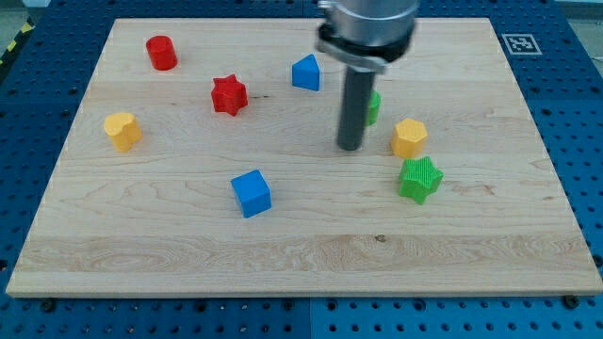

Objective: Move the yellow heart to the bottom of the red star

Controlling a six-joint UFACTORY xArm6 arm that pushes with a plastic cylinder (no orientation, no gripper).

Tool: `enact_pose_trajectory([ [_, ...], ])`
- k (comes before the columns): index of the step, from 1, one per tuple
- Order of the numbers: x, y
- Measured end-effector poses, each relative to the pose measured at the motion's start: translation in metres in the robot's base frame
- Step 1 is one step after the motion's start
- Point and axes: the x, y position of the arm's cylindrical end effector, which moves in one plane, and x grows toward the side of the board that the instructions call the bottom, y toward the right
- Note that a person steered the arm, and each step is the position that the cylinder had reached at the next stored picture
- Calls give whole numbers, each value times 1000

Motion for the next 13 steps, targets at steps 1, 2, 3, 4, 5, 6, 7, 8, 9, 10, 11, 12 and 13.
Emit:
enact_pose_trajectory([
  [1, -5, -33],
  [2, -32, -40],
  [3, -44, -52],
  [4, -44, -52],
  [5, -39, -52],
  [6, -38, -75],
  [7, -34, -129],
  [8, -44, -183],
  [9, -68, -240],
  [10, -69, -309],
  [11, -56, -322],
  [12, -37, -322],
  [13, -31, -322],
])
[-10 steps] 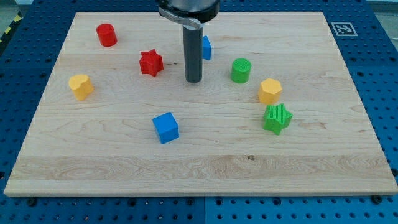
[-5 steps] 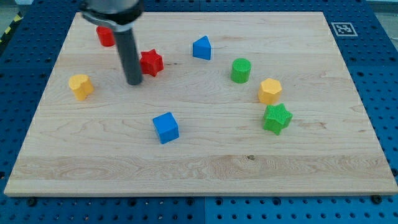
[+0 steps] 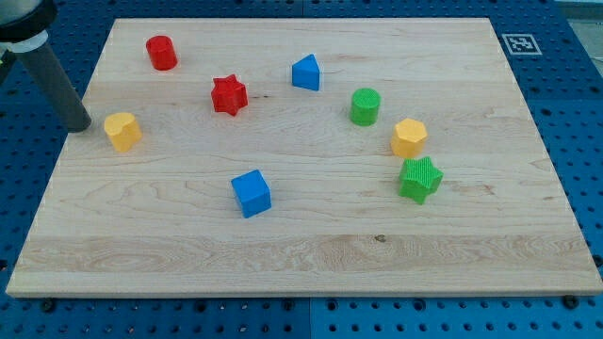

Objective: Move the yellow heart to the bottom of the red star

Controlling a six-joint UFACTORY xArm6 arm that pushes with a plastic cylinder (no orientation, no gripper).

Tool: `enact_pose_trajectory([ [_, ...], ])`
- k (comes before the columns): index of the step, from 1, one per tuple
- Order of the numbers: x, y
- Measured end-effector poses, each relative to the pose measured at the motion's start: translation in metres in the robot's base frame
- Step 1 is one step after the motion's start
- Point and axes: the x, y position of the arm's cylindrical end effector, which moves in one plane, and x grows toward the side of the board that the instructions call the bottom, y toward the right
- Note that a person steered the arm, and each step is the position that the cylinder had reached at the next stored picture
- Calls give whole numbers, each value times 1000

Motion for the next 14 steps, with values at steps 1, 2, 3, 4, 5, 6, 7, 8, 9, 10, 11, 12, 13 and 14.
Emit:
enact_pose_trajectory([
  [1, 15, 6],
  [2, 31, 31],
  [3, 31, 41],
  [4, 31, 39],
  [5, 31, 15],
  [6, 28, 12],
  [7, 8, 12],
  [8, 11, 23],
  [9, 12, 47],
  [10, 12, 80],
  [11, 18, 109],
  [12, 26, 135],
  [13, 33, 145],
  [14, 37, 147],
])
